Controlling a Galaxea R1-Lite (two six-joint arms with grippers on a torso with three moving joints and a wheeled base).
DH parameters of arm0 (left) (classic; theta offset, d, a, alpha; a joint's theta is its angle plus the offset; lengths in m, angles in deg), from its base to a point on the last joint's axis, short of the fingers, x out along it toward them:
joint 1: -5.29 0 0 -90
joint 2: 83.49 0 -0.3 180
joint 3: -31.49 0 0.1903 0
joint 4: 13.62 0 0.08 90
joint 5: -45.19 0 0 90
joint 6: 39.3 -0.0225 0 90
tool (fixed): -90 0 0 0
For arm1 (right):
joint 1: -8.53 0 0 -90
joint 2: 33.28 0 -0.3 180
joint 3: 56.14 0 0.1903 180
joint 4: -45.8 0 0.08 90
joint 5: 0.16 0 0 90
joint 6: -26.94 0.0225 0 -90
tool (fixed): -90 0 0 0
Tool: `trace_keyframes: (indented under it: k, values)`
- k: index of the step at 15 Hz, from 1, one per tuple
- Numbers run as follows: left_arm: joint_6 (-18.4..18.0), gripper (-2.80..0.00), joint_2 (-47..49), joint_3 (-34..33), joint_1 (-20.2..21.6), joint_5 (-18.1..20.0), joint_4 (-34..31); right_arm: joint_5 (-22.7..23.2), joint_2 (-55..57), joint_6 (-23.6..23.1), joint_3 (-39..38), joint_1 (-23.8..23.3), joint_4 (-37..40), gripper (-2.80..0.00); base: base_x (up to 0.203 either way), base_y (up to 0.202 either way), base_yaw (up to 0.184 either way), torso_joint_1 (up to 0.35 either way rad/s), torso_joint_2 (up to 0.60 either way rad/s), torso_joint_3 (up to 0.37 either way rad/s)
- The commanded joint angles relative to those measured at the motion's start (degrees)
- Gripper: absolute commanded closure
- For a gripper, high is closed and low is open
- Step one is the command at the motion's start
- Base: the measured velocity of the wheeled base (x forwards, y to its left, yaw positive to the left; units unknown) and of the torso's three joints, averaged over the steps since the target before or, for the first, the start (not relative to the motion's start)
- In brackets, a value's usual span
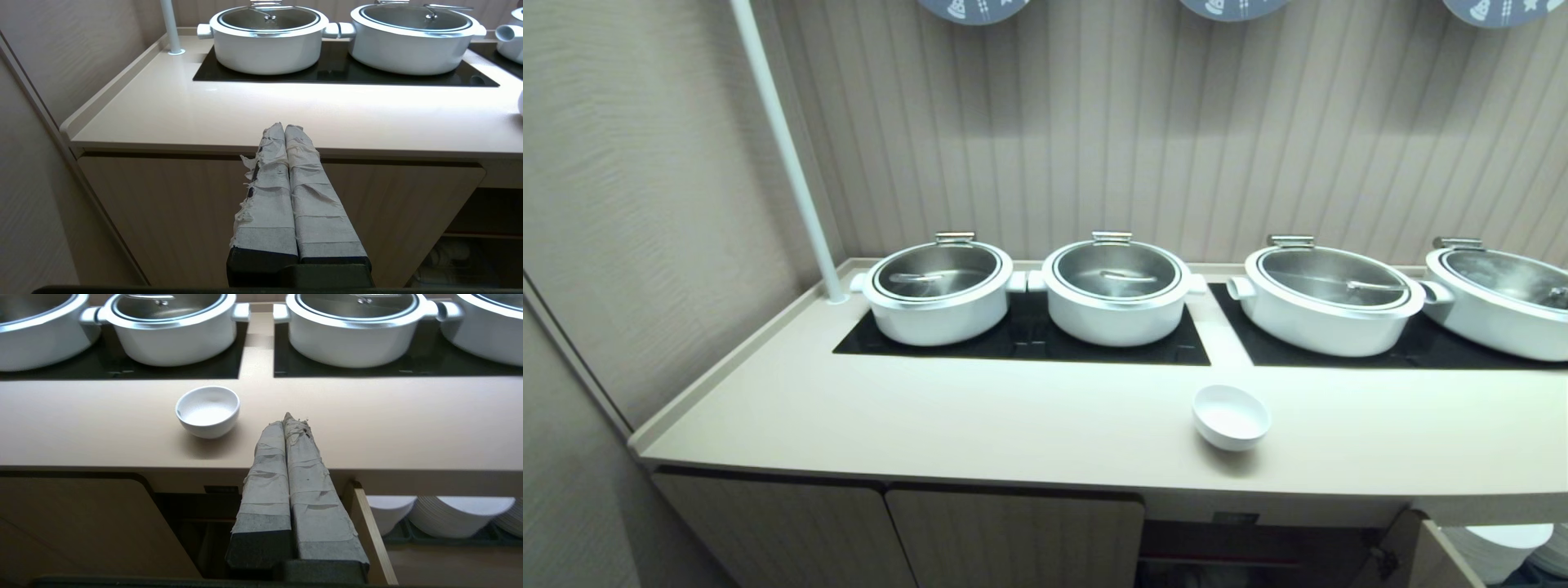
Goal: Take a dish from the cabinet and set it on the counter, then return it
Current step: Pick up the bowl from the table
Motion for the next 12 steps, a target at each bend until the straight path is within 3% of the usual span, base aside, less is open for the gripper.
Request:
trace_keyframes:
  k: [1, 7, 12]
  values:
    - [0.02, 0.00, 0.00, 0.01, 0.01, 0.02, 0.02, 1.26, 7.57, 0.06, 2.05, 0.14, -2.13, 0.00, 0.000, 0.000, 0.000, 0.000, 0.00, 0.000]
    - [0.02, 0.00, 0.00, 0.01, 0.01, 0.02, 0.02, 13.27, 20.17, 0.20, 16.19, 0.04, -1.33, 0.00, 0.000, 0.000, 0.000, 0.000, 0.00, 0.000]
    - [0.02, 0.00, 0.00, -0.07, 0.01, 0.02, 0.02, 15.97, 31.55, -3.70, 31.02, 0.20, 6.37, 0.00, 0.000, 0.000, 0.000, 0.000, 0.00, 0.000]
